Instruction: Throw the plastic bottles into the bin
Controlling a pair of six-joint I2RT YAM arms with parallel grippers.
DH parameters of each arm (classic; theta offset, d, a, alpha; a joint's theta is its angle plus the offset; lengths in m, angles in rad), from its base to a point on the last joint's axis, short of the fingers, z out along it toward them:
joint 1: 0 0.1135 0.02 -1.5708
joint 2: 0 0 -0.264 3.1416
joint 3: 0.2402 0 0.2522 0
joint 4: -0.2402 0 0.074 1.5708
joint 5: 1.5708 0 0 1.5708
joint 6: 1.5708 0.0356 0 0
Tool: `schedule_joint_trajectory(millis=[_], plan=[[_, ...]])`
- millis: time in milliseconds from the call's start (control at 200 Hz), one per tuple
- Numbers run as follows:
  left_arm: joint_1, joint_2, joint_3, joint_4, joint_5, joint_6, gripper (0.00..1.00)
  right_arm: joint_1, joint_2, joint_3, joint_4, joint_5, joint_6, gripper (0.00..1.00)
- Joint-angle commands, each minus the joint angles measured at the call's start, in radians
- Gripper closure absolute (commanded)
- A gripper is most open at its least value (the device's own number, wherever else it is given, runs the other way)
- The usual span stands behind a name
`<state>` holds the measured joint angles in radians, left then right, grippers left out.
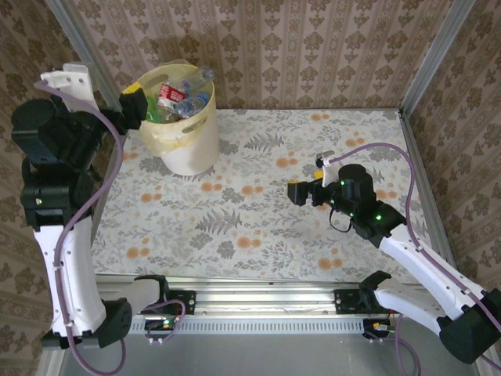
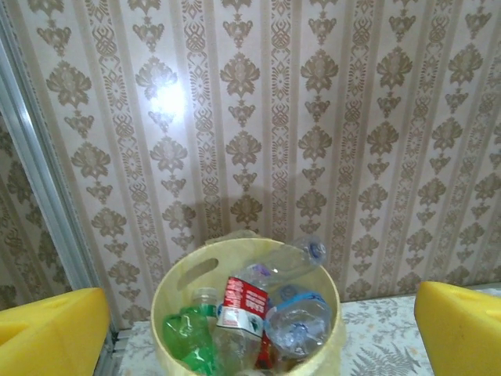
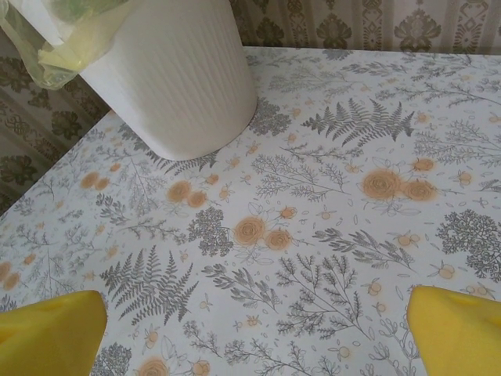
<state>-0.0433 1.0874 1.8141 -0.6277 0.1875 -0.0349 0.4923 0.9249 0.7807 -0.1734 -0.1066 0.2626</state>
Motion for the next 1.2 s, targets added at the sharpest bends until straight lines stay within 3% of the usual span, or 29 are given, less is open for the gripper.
schedule_joint_trajectory(millis=[0, 535, 945, 1195], plan=[[0.010, -0.081, -0.125, 0.047, 0.031, -0.045, 0.00, -0.008, -0.039, 0.001, -0.039, 0.036, -0.023, 0.00], [0.011, -0.484, -0.836, 0.167, -0.034, -0.140, 0.00, -0.059, -0.109, -0.055, -0.118, 0.104, -0.043, 0.00], [0.013, -0.528, -1.014, 0.238, -0.071, -0.161, 0.00, -0.089, -0.130, -0.086, -0.127, 0.162, -0.031, 0.00], [0.038, -0.519, -1.182, 0.401, -0.288, -0.139, 0.00, -0.151, -0.119, -0.172, 0.006, 0.313, -0.010, 0.00]])
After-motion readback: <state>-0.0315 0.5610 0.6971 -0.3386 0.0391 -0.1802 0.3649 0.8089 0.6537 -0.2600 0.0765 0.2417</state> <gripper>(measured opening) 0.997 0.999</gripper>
